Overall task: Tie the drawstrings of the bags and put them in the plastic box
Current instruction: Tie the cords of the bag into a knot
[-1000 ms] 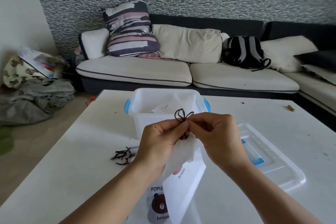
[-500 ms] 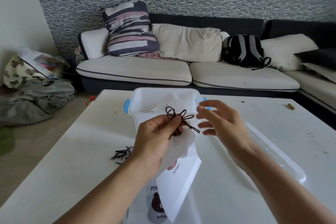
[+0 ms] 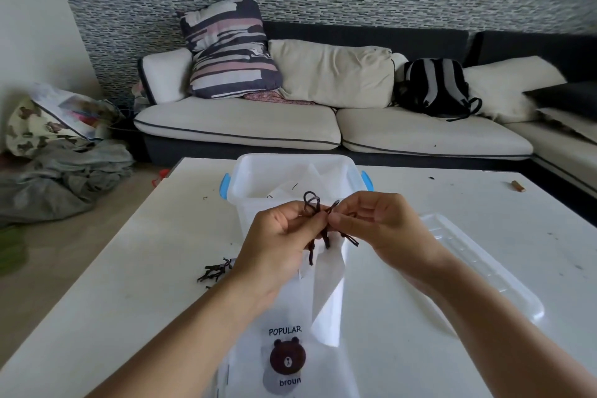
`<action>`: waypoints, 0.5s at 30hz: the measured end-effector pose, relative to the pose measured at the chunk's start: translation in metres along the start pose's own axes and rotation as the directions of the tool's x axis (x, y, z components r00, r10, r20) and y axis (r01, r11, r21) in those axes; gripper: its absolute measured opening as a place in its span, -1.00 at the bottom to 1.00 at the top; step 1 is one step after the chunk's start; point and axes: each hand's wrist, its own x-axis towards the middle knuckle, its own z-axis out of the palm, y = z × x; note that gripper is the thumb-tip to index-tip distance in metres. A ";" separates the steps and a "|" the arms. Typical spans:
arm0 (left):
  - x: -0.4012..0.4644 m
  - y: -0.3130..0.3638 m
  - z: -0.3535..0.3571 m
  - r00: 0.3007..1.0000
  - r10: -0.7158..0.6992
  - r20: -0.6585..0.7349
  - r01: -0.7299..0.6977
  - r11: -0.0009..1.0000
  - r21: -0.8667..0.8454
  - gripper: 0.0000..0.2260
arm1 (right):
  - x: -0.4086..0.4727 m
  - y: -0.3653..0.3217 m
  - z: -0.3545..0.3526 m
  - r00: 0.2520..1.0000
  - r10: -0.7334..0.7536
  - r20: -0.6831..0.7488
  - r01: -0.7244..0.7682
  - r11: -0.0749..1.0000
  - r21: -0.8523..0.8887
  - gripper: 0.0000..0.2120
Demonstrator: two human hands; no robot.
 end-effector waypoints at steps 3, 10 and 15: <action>0.003 0.000 -0.005 1.000 -0.018 0.025 0.016 0.998 0.061 -0.94 | 0.001 0.002 0.000 0.999 0.018 0.046 -0.018 1.000 0.010 -0.84; 0.006 0.007 -0.015 0.985 -0.073 0.155 0.065 0.996 0.058 -0.91 | 0.003 0.008 -0.005 0.992 -0.027 0.122 0.025 1.000 0.013 -0.69; 0.005 0.012 -0.018 0.979 -0.123 0.165 0.130 0.991 -0.036 -0.89 | 0.000 0.008 -0.007 0.946 0.003 0.324 0.007 1.000 -0.030 -0.69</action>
